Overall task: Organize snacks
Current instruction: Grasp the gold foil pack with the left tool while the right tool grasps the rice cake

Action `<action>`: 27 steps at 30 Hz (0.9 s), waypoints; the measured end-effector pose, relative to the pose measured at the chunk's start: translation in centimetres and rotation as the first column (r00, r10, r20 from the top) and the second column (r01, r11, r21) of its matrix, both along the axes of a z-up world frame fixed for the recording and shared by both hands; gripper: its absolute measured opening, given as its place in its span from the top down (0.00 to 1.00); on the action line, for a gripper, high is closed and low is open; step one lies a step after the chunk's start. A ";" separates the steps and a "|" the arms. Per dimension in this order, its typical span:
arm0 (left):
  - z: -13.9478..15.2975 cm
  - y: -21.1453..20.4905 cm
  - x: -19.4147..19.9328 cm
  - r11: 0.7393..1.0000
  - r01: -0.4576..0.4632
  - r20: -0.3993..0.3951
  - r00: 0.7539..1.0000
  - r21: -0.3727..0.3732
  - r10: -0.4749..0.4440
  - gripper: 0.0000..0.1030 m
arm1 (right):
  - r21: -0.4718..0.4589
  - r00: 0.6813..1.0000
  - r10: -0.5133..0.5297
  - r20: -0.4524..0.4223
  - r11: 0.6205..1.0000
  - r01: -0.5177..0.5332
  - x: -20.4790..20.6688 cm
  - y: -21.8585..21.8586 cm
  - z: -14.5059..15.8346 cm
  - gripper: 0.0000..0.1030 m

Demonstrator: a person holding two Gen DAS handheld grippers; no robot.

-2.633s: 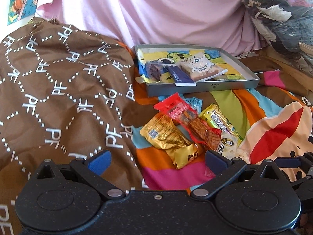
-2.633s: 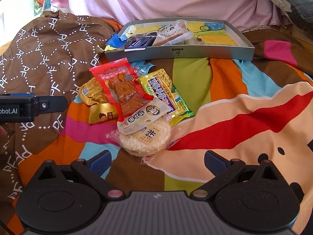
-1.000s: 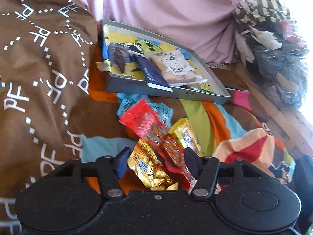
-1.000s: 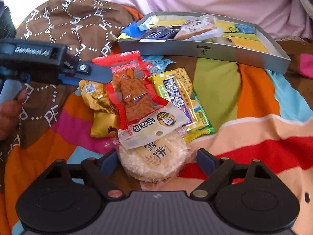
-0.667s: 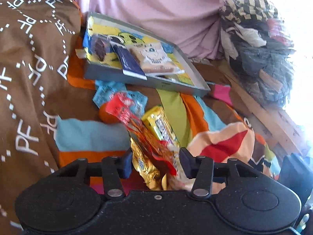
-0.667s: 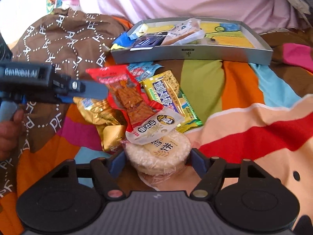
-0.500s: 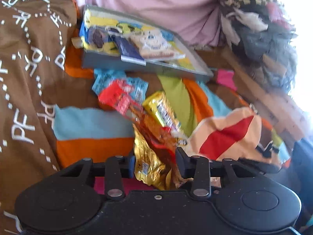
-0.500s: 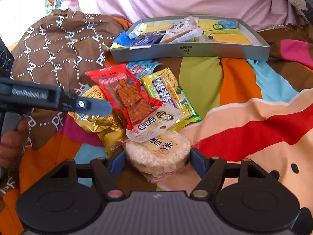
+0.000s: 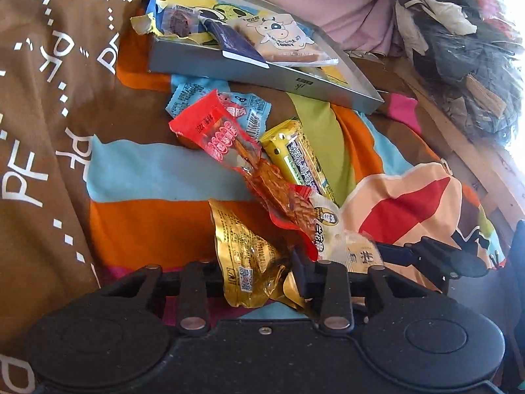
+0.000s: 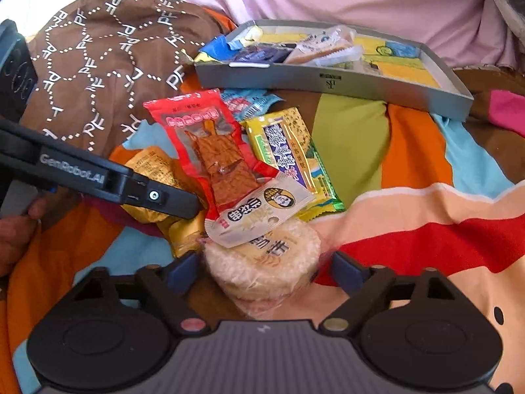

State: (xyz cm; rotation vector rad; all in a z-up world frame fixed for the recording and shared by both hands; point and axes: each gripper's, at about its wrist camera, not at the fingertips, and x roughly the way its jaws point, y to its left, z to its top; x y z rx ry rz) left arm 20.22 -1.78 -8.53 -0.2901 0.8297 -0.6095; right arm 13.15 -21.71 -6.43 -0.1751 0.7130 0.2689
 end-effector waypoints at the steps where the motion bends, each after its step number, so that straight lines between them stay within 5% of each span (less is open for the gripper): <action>1: 0.1 0.0 -0.1 1.000 -0.003 0.000 1.000 0.002 0.003 0.68 | -0.001 1.000 0.006 0.007 1.000 -0.006 -0.2 0.0 0.1 0.25; 9: 1.8 0.4 -1.6 0.997 -0.067 0.011 0.998 0.048 0.067 0.80 | 0.022 1.000 0.027 0.012 0.999 -0.027 -1.4 0.0 0.8 0.27; 16: 3.8 0.5 -3.6 0.982 -0.092 0.024 0.996 0.166 0.089 0.82 | 0.069 0.998 0.047 -0.037 0.997 -0.044 -2.8 0.0 1.4 0.27; 24: 5.6 -1.8 -7.0 0.945 -0.007 0.140 0.989 0.326 -0.041 0.83 | 0.113 0.998 0.010 -0.058 0.994 -0.003 -4.9 0.1 1.0 0.26; 27: 4.7 -2.0 -6.5 0.945 0.008 0.129 0.990 0.327 -0.053 0.82 | 0.089 0.999 0.003 -0.044 0.996 0.001 -5.1 0.5 1.0 0.21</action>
